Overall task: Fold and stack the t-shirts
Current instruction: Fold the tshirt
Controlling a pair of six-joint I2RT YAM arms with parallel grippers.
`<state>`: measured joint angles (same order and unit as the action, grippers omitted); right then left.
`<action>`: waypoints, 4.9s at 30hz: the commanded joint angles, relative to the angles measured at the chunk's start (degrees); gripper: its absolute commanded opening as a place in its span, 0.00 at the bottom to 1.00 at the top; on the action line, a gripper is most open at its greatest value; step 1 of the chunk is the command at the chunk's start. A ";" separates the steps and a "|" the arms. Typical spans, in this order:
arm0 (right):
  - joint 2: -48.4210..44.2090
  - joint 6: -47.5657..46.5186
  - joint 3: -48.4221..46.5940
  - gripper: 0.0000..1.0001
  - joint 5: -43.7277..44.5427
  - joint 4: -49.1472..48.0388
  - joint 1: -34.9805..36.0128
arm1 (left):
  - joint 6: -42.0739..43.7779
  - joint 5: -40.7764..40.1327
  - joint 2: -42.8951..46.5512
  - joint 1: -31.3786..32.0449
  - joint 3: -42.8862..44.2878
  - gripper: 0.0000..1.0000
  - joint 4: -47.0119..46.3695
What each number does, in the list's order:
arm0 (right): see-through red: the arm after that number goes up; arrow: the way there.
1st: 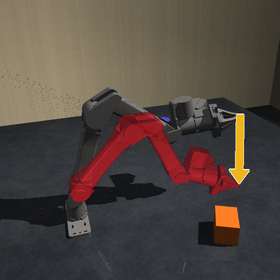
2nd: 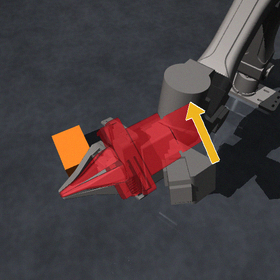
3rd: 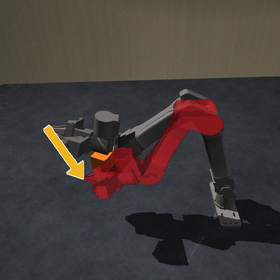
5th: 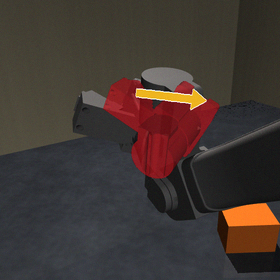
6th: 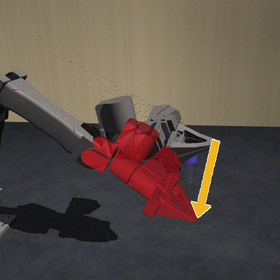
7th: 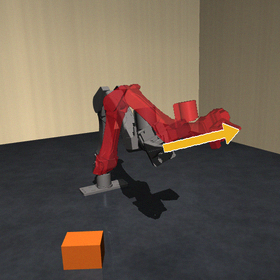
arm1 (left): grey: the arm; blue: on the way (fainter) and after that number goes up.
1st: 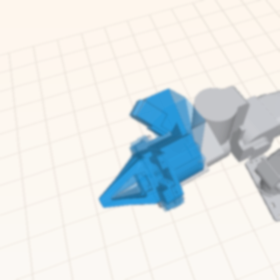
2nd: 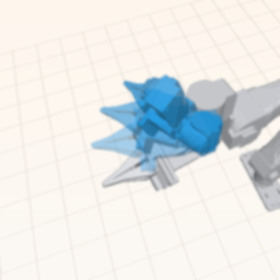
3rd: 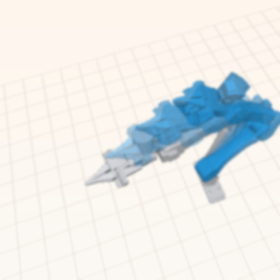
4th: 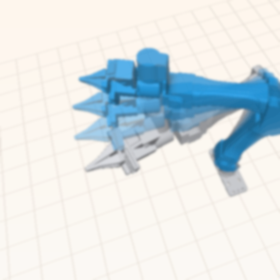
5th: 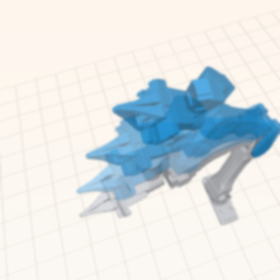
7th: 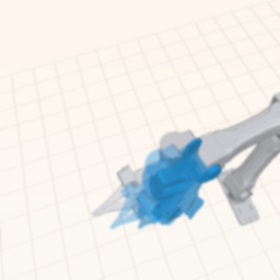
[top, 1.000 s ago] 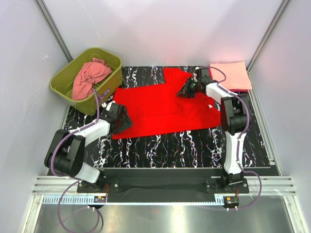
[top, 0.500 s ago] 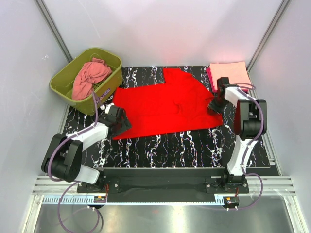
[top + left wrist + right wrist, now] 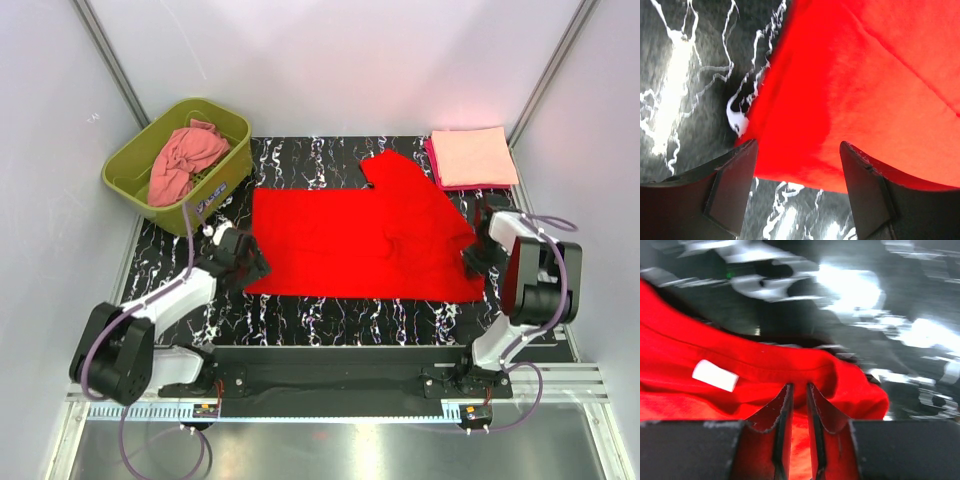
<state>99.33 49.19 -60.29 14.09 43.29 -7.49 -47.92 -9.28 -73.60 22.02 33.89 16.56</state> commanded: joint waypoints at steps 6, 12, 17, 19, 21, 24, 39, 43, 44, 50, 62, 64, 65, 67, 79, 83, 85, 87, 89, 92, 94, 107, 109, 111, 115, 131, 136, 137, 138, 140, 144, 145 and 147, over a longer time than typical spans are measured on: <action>-7.40 -6.86 -3.03 0.30 0.35 1.45 -1.57 | 0.45 5.84 12.33 1.09 2.31 0.73 1.64; -5.56 -21.40 -19.14 0.48 -18.82 -6.18 0.54 | 7.75 7.34 6.93 -1.17 15.93 0.74 2.07; 8.81 -30.10 -36.32 0.53 -32.80 -9.99 1.59 | 10.38 19.45 -6.00 -8.12 25.86 0.74 -0.83; 13.94 -35.02 -42.33 0.51 -33.42 -7.01 2.30 | 13.62 21.67 -12.77 -9.28 32.01 0.74 0.05; 20.88 -39.24 -51.03 0.50 -33.60 -4.72 3.44 | 15.83 21.06 -18.38 -9.36 38.16 0.74 2.86; 29.94 -41.89 -62.29 0.49 -35.61 -1.45 4.23 | 18.91 19.48 -23.41 -9.71 43.61 0.74 4.53; 50.87 -48.92 -84.20 0.50 -36.15 -2.94 6.26 | 25.07 12.02 -39.33 -10.07 54.16 0.70 11.30; 53.06 -51.73 -85.69 0.49 -32.82 -3.12 6.34 | 25.42 9.46 -42.06 -10.07 56.38 0.70 12.27; 53.42 -52.09 -85.69 0.49 -32.20 -3.12 6.43 | 25.33 9.37 -42.76 -9.98 56.37 0.70 12.01; 56.58 -53.93 -86.92 0.50 -30.26 -4.79 6.34 | 25.42 6.47 -45.75 -9.98 57.34 0.70 12.27; 56.07 -58.41 -84.21 0.52 -25.78 -6.71 6.43 | 26.74 1.46 -47.42 -9.98 60.33 0.72 12.71; 56.76 -58.42 -85.16 0.53 -25.34 -8.13 6.43 | 26.91 0.05 -47.42 -9.98 60.68 0.72 12.62; 57.63 -58.59 -87.17 0.53 -25.51 -7.00 6.52 | 26.92 -0.12 -47.42 -9.98 60.77 0.73 12.54; 59.75 -58.77 -91.03 0.52 -27.00 -3.40 6.69 | 27.00 0.48 -47.95 -9.98 61.03 0.73 12.27; 57.82 -60.70 -84.20 0.30 -32.46 0.30 6.78 | 27.27 -0.57 -48.74 -9.36 59.80 0.67 13.15; 56.59 -61.67 -83.23 0.20 -33.94 -0.39 6.78 | 28.32 1.36 -50.67 -9.45 61.55 0.54 14.47; 55.63 -61.76 -82.80 0.10 -34.21 -1.01 6.78 | 28.50 1.80 -51.81 -9.45 63.05 0.42 15.69; 54.40 -61.41 -82.36 0.00 -34.65 -2.33 6.78 | 28.85 2.42 -51.90 -9.45 63.32 0.26 15.70; 52.82 -60.53 -81.83 0.00 -35.35 -4.34 6.78 | 28.76 2.86 -51.38 -9.45 63.40 0.11 15.17; 50.27 -59.56 -81.56 0.00 -36.41 -6.28 6.78 | 28.06 2.95 -50.15 -9.45 63.41 0.00 15.26; 48.77 -58.68 -81.04 0.00 -36.76 -7.07 6.78 | 27.62 2.78 -49.01 -9.37 62.79 0.00 15.00; 32.43 -57.63 -64.87 0.00 -36.85 -15.95 6.87 | 26.46 1.89 -45.05 -9.36 61.38 0.57 16.05; 31.28 -57.10 -61.71 0.00 -37.55 -17.61 6.87 | 27.88 -0.20 -45.13 -9.10 63.22 0.59 15.70; 29.96 -56.22 -58.63 0.00 -38.17 -18.85 6.96 | 30.33 -2.75 -46.53 -8.23 66.47 0.57 15.70; 28.99 -55.25 -55.99 0.00 -38.52 -20.00 7.14 | 35.61 -7.32 -50.49 -6.38 70.43 0.53 15.34; 26.27 -55.69 -52.04 0.00 -38.61 -21.75 9.16 | 40.10 0.32 -60.16 -9.36 80.97 0.49 14.54; 24.95 -56.22 -50.36 0.00 -37.82 -22.19 9.07 | 38.87 0.13 -62.80 -9.45 84.93 0.49 18.07; 24.86 -56.31 -50.27 0.00 -37.73 -22.19 9.07 | 38.69 0.49 -63.41 -9.71 85.03 0.49 18.33; 24.69 -56.40 -50.19 0.00 -37.64 -22.11 9.16 | 38.34 0.66 -63.51 -9.89 85.20 0.49 18.60; 24.16 -56.57 -50.19 0.00 -37.47 -22.02 9.07 | 37.29 1.36 -64.12 -10.33 85.38 0.49 19.04; 23.11 -56.84 -49.92 0.00 -37.03 -22.02 9.07 | 36.94 3.04 -65.09 -10.60 85.90 0.45 19.21; 23.10 -56.92 -50.01 0.00 -37.03 -21.93 9.07 | 36.85 2.95 -65.35 -10.60 86.08 0.44 19.48; 23.19 -57.01 -50.01 0.00 -37.03 -21.76 9.07 | 36.67 3.04 -66.14 -10.60 86.61 0.38 20.35</action>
<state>126.63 -6.79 -110.21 -23.24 23.57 1.50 -10.66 -7.66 -138.82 12.01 117.45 35.66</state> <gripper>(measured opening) 0.011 0.412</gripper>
